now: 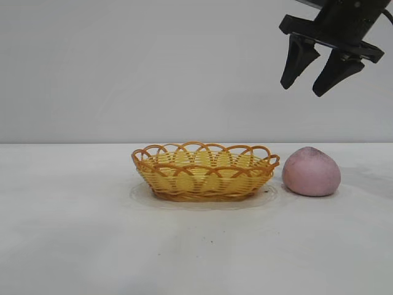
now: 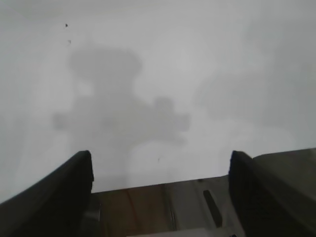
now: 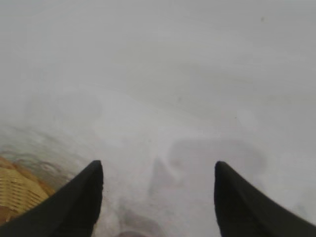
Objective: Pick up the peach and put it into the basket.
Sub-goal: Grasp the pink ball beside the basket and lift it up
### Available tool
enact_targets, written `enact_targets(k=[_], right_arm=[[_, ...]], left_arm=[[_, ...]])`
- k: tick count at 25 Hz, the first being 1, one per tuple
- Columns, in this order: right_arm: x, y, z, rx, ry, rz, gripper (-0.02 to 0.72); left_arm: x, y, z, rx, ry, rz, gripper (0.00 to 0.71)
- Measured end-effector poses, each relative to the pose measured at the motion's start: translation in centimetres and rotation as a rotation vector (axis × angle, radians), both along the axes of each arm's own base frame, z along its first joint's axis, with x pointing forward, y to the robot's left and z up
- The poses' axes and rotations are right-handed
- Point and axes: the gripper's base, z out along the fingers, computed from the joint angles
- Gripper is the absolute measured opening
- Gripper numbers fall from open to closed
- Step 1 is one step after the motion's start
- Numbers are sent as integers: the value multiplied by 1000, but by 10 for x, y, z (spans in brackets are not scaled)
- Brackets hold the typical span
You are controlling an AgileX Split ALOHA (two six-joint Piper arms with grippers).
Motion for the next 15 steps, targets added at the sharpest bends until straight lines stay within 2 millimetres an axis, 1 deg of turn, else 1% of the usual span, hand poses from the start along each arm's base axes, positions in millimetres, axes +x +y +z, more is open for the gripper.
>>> enact_targets(k=[3,5,8,12,15], right_arm=[[0,0,0,-1,0,1,421],[0,0,0,-4,2,6,421],[-2,0,-1,-2,16,14,421],[-3,1,-1,-5,29,26,421],[-4,0,-3,-29,37,45,421]], left_arm=[[-33,0,-9,2,-73,-10,504],[-55,1,-19,5,-118,-19,504],[-83,1,-29,7,-196,-22,504],[-109,1,-36,7,-319,-23,504],[-124,1,-35,7,-463,-21,504]])
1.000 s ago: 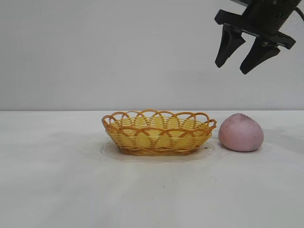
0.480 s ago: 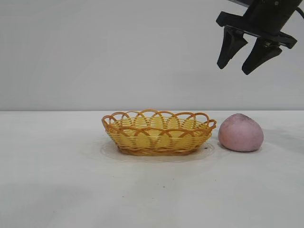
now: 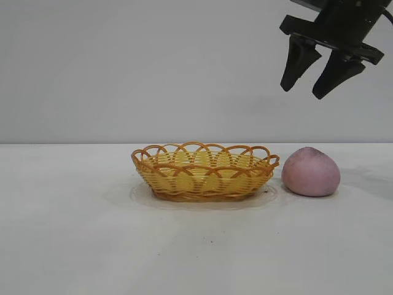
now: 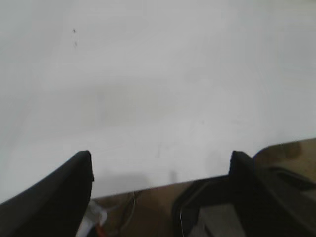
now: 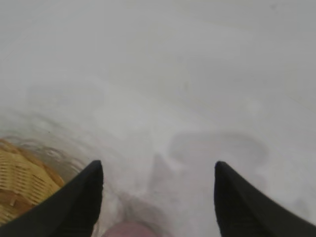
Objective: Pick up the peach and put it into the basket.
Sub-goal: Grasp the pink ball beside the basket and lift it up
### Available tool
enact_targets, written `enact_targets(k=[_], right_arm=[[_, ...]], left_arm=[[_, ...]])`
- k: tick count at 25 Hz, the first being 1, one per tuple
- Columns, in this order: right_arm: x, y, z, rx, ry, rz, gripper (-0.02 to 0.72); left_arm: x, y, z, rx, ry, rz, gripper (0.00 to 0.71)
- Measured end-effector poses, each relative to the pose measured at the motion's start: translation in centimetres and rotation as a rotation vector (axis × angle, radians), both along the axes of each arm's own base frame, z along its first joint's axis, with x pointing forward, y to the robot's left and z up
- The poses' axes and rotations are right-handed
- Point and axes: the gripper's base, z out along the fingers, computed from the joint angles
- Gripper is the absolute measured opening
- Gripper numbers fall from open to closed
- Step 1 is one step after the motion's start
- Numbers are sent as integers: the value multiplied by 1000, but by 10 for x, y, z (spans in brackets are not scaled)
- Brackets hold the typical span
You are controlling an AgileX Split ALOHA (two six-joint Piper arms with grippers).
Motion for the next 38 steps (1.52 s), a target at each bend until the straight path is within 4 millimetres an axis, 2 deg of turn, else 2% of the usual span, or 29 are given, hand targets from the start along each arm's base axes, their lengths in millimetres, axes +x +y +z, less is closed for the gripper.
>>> enact_targets(k=[2,6,10,11,12,23,34,38], right_arm=[[-2,-2,3,-30,-4,22,421],[-11,-4,21,-66,-30,60,421],[-23,-6,34,-92,1,112,421],[-25,-6,35,-95,19,125,367],[-28,-6,35,-99,36,137,347],[-34,-8,34,-124,86,168,361],[-37,-11,32,-143,156,117,361],[-34,-1,31,-162,191,143,361]], left_arm=[[-10,0,-2,-1,-72,1,504],[-28,0,0,-1,-201,-1,504],[-34,0,-1,-3,-244,1,504],[-34,0,-1,-3,-245,1,504],[-34,0,-1,-3,-245,1,504],[-34,0,-1,-3,-245,1,504],[-33,0,-1,6,-245,87,504],[-33,0,-1,6,-245,84,504]])
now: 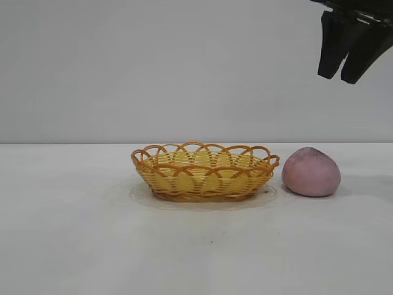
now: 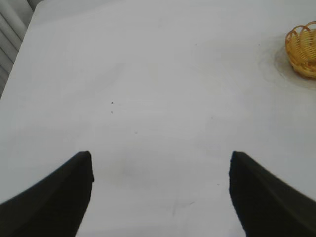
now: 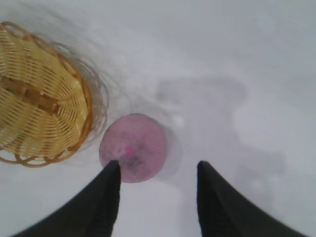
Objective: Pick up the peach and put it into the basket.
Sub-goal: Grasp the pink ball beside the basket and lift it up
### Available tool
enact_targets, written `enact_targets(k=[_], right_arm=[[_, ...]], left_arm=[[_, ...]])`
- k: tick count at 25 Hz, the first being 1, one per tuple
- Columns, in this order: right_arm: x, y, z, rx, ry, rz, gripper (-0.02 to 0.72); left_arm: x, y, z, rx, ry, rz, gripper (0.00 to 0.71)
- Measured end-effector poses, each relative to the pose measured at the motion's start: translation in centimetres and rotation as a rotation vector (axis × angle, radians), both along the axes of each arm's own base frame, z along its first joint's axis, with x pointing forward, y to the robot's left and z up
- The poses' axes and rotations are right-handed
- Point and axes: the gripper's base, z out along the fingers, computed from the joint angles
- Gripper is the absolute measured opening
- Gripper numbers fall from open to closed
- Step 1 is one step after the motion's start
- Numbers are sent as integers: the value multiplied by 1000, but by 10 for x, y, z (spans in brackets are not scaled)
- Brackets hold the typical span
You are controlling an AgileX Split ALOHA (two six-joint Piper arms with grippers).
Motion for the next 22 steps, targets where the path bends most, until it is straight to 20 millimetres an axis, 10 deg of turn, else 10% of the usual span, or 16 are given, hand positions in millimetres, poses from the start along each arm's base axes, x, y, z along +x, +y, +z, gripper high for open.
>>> enact_targets(k=[22], right_arm=[[25,36,-55,-117,230,41,306]], left_arm=[[0,0,0,0,0,-2,504]])
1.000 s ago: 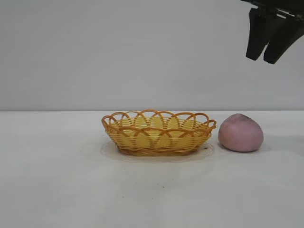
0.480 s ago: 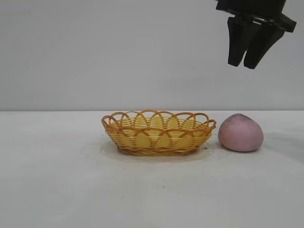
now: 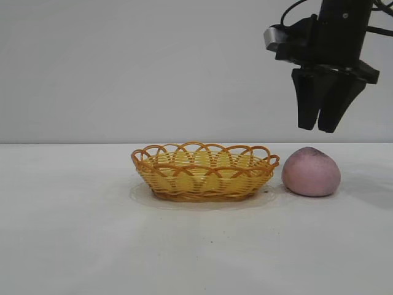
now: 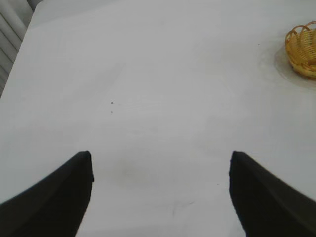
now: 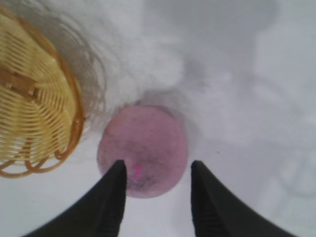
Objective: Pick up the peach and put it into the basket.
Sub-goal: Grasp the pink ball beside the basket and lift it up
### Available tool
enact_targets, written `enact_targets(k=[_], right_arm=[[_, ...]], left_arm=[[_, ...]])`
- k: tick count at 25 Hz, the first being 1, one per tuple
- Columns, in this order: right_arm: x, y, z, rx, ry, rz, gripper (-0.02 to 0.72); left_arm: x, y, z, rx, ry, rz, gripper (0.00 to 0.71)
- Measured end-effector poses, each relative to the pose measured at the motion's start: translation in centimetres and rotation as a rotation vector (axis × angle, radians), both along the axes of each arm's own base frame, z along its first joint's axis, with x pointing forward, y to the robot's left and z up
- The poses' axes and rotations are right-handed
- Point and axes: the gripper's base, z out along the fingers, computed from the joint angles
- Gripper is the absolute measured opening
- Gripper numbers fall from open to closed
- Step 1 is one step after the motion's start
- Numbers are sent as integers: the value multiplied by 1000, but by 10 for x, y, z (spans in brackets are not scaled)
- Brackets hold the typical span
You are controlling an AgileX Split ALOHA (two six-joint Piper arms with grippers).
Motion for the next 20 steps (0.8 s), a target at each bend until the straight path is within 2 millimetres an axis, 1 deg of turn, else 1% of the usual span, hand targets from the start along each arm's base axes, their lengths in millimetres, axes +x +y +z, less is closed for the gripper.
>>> enact_targets(k=[3,14,15,17,18,19,20], right_arm=[[-1,5,-7,-10,26,12,306],[0,4,-40,-60,119,20,306],[0,4,-42,-61,123,20,246],[0,4,-41,-63,124,22,165],[1,4,-40,-64,122,27,104],[1,3,-40,-67,118,33,65],[1,3,-40,-71,118,39,42]], left_arm=[[0,0,0,0,0,0,504],[0,0,0,0,0,0,504],[0,0,0,0,0,0,504],[0,0,0,0,0,0,504],[0,0,0,0,0,0,504],[0,0,0,0,0,0,504],[0,0,0,0,0,0,504]])
